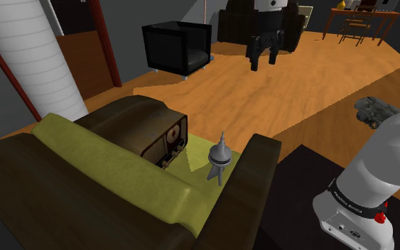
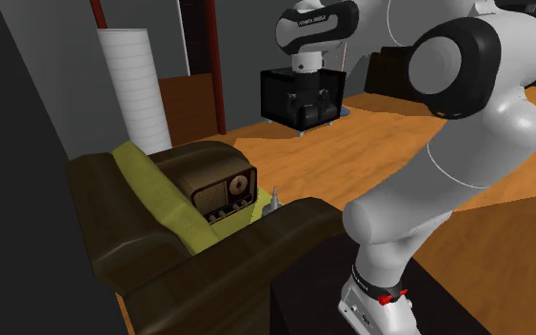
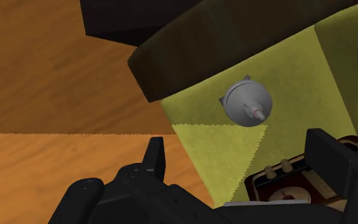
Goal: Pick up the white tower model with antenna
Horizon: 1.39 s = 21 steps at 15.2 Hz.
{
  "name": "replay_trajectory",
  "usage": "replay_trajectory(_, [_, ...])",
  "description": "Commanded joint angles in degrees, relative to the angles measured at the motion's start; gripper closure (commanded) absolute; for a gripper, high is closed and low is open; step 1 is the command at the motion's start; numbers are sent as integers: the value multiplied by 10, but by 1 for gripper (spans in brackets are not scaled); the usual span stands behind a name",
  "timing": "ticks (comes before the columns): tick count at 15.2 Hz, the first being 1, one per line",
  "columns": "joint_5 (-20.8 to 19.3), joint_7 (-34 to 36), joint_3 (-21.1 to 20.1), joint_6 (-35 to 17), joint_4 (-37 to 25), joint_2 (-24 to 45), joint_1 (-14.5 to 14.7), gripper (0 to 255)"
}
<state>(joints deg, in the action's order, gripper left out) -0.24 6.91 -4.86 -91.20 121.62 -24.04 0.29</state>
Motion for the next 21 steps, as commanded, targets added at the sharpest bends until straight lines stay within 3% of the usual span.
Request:
replay_trajectory(1, [-2, 9, -11, 17, -35, 65, 3, 0])
replay_trajectory(10, [-23, 38, -37, 110, -210, 350, 22, 0])
replay_trajectory(21, [-36, 55, -43, 260, -447, 685, 67, 0])
